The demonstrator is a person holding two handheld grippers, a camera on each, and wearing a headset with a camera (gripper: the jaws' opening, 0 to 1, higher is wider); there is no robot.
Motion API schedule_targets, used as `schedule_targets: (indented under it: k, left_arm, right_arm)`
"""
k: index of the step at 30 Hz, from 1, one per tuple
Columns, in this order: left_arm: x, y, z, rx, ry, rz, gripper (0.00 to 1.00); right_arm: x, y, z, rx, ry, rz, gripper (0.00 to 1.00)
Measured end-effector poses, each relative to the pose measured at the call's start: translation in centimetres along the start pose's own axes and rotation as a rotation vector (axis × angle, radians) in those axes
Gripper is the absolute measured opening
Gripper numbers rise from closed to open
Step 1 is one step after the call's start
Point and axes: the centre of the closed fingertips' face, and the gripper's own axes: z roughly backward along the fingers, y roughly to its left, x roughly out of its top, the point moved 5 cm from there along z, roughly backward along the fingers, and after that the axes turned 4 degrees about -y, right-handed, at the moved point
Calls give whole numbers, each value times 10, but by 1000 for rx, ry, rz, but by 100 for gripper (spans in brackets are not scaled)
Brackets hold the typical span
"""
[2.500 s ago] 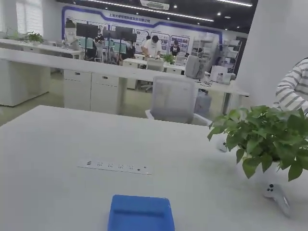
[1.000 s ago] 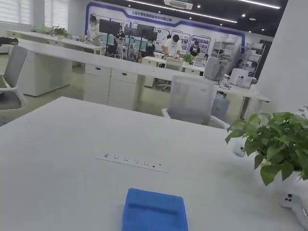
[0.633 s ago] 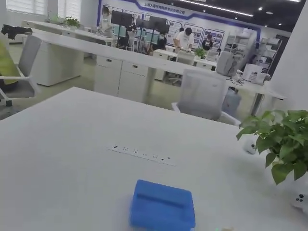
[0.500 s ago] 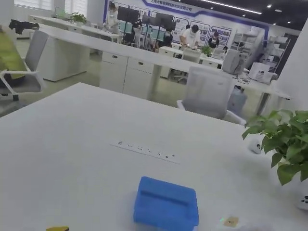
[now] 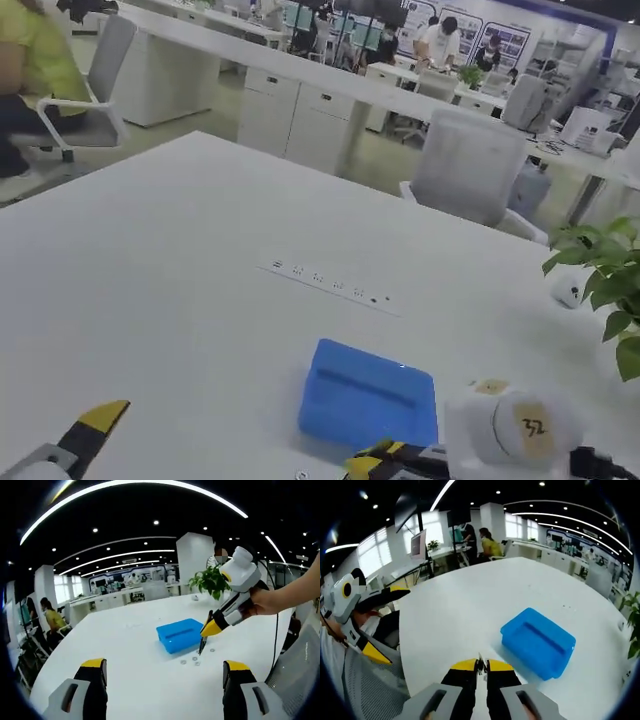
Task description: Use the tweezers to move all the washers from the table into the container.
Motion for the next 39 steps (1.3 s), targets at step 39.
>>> schedule_targets:
  k: [39]
  left_arm:
    - [-8,1,-2,-11,50,43,99]
  right_arm:
    - [-5,-16,-62,-11,55,5,3]
